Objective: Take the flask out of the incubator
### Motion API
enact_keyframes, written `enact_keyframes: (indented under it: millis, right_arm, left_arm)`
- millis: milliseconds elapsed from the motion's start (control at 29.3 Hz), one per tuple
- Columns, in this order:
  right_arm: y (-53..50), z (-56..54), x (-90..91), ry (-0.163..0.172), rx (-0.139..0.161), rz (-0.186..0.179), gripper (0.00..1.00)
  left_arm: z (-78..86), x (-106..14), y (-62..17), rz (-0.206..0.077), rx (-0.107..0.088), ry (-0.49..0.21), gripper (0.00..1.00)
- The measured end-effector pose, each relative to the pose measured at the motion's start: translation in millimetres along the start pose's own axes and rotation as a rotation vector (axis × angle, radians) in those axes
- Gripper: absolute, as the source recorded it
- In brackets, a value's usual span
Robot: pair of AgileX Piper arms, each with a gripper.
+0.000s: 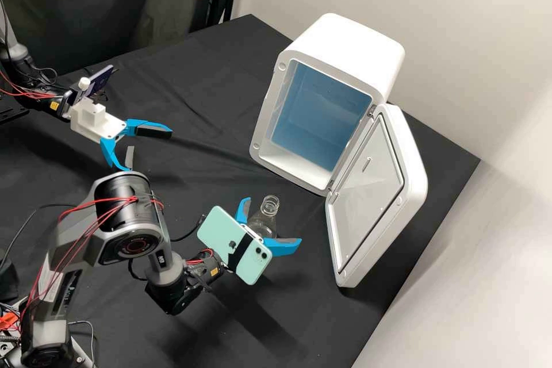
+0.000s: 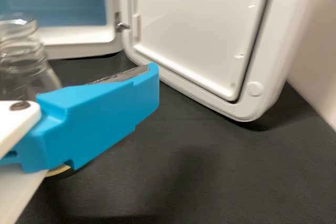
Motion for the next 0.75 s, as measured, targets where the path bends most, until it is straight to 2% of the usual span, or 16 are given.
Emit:
enact_keyframes:
  millis: [103, 239, 410, 513, 581, 752]
  right_arm:
    - [2.8, -1.3, -5.0, -0.032, 0.017, 0.036, 1.00]
    - [5.9, -3.5, -8.1, -0.032, 0.022, 0.052, 1.00]
    - [17.6, -0.7, -16.2, -0.029, 0.096, 0.083, 1.00]
    - [22.6, 1.2, -18.7, -0.031, 0.126, 0.100, 1.00]
    - [24.9, 1.4, -19.8, -0.031, 0.144, 0.109, 1.00]
    - [27.8, -1.3, -25.6, -0.042, 0.161, 0.138, 1.00]
  left_arm:
    - [2.8, -1.9, -3.2, -0.012, -0.003, -0.004, 1.00]
    - [4.1, -1.9, -3.8, -0.014, -0.003, -0.009, 1.00]
    - [4.1, -1.9, -3.8, -0.014, -0.003, -0.009, 1.00]
    - [4.1, -1.9, -3.8, -0.014, -0.003, -0.009, 1.00]
    - [4.1, -1.9, -3.8, -0.014, -0.003, -0.009, 1.00]
    - [4.1, -1.9, -3.8, -0.014, -0.003, -0.009, 1.00]
